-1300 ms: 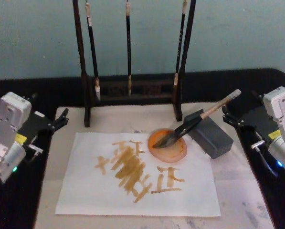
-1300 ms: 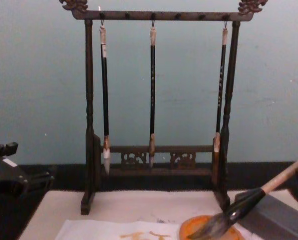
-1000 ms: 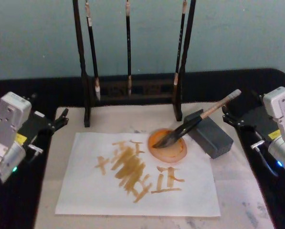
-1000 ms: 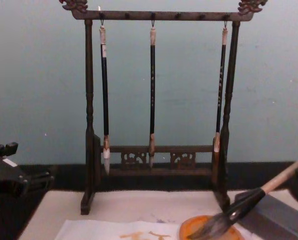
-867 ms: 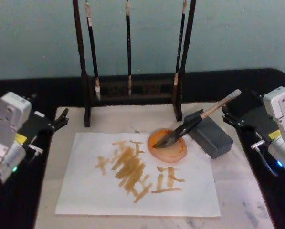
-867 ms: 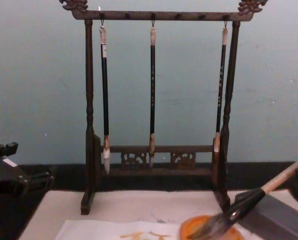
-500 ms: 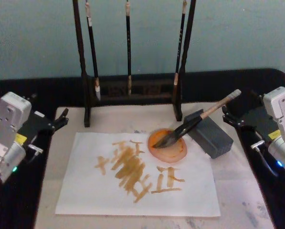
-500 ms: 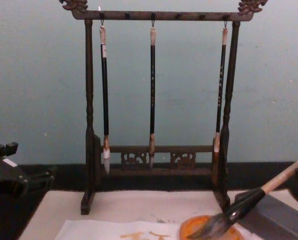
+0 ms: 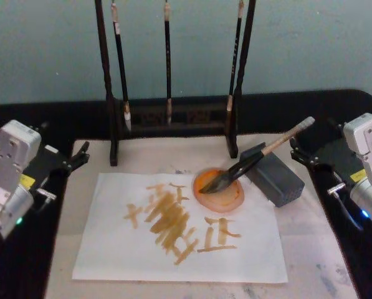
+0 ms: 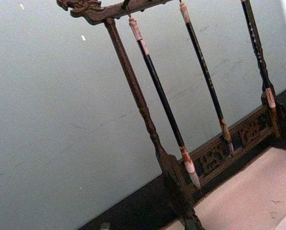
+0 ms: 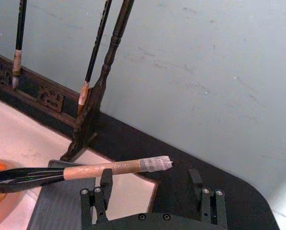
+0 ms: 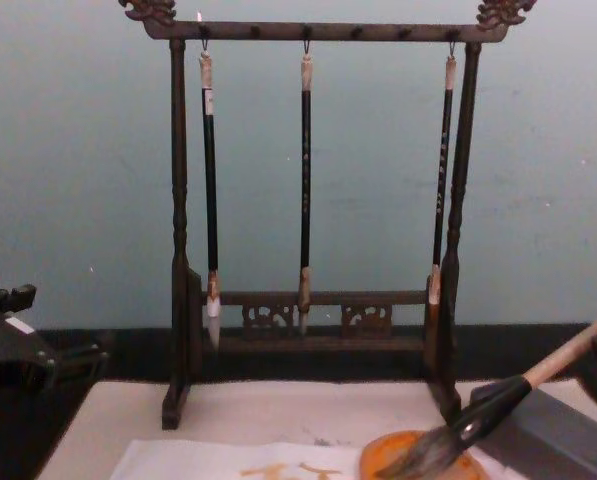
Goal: Pick up the brush from the inkstone, write on the paper, then place the brush back to its original position.
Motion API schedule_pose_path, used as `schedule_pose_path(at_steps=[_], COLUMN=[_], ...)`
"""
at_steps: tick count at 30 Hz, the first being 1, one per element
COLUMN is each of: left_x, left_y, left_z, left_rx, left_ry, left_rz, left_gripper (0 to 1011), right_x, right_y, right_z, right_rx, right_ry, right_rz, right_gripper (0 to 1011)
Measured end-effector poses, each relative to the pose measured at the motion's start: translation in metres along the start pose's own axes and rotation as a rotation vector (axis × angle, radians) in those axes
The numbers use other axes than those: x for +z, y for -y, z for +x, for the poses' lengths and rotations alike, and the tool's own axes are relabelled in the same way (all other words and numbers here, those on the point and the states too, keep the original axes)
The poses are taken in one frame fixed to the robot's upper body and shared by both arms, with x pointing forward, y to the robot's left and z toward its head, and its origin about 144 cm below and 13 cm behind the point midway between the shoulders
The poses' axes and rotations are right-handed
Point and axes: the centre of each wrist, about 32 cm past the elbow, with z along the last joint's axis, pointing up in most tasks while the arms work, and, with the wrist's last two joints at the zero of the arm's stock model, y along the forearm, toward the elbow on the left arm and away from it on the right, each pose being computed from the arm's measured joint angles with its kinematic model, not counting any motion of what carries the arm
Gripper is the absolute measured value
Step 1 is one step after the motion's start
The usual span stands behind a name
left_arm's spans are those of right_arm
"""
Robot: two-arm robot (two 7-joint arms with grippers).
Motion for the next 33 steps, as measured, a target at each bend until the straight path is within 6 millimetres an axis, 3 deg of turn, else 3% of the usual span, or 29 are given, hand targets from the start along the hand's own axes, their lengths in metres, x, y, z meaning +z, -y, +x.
schedule_pose_path(at_steps=[33], left_x=[0.0000], left_y=[0.0000], left_z=[0.0000], left_rx=[0.000], left_ry=[0.000], left_rz=[0.000], left_gripper=[1010], right_x=[0.0000], right_y=[0.0000], right_z=[0.0000], right_rx=[0.000], right_ry=[0.000], right_rz=[0.000], right_gripper=[1000])
